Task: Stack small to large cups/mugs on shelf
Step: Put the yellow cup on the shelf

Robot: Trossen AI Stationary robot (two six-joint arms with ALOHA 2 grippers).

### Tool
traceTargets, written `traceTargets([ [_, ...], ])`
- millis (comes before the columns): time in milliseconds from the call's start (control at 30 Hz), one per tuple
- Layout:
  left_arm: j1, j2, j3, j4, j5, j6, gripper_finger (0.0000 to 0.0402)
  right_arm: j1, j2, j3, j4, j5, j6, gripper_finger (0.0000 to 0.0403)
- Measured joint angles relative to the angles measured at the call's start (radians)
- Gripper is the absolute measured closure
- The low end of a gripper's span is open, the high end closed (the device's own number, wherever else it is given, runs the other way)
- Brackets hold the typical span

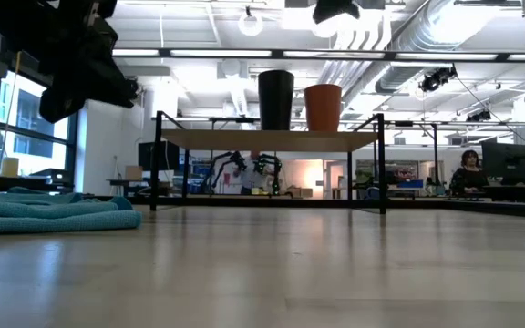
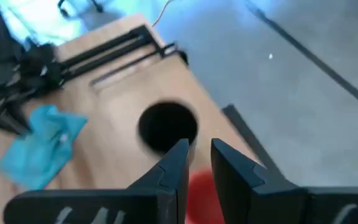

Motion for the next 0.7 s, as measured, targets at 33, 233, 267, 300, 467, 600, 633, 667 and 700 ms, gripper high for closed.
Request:
traceTargets([
  [33,0.0,0.0,0.0,0.028,0.015,0.013,0.0346,0.01,-0.022,0.0,-0.038,-0.001,-0.004,0.0342],
  [233,0.0,0.07,0.0,0.284,0.168,0.145,0.0346,0.093,-0.144,-0.003,-0.293,-0.04,-0.006,0.0342],
  [267,0.0,0.093,0.0,0.325,0.196,0.17,0.0346,0.113,-0.17,-0.022,-0.272,-0.041,-0.002,0.0342],
  [300,0.0,0.12,0.0,0.372,0.223,0.192,0.0346,0.134,-0.202,-0.047,-0.269,-0.045,0.014,0.0342],
  [467,-0.001,0.289,0.002,0.63,0.373,0.252,0.0346,0.228,-0.341,-0.149,-0.279,-0.037,0.069,0.0342],
  [600,-0.001,0.443,0.067,0.726,0.494,0.291,0.0346,0.283,-0.435,-0.265,-0.28,-0.017,0.15,0.0342],
  [633,-0.001,0.48,0.099,0.729,0.522,0.309,0.0346,0.295,-0.459,-0.298,-0.28,-0.012,0.174,0.0342],
  [667,-0.001,0.514,0.13,0.727,0.553,0.332,0.0346,0.307,-0.482,-0.334,-0.281,-0.005,0.197,0.0342],
  [700,-0.001,0.552,0.167,0.726,0.585,0.357,0.0346,0.32,-0.502,-0.371,-0.281,-0.003,0.217,0.0342],
])
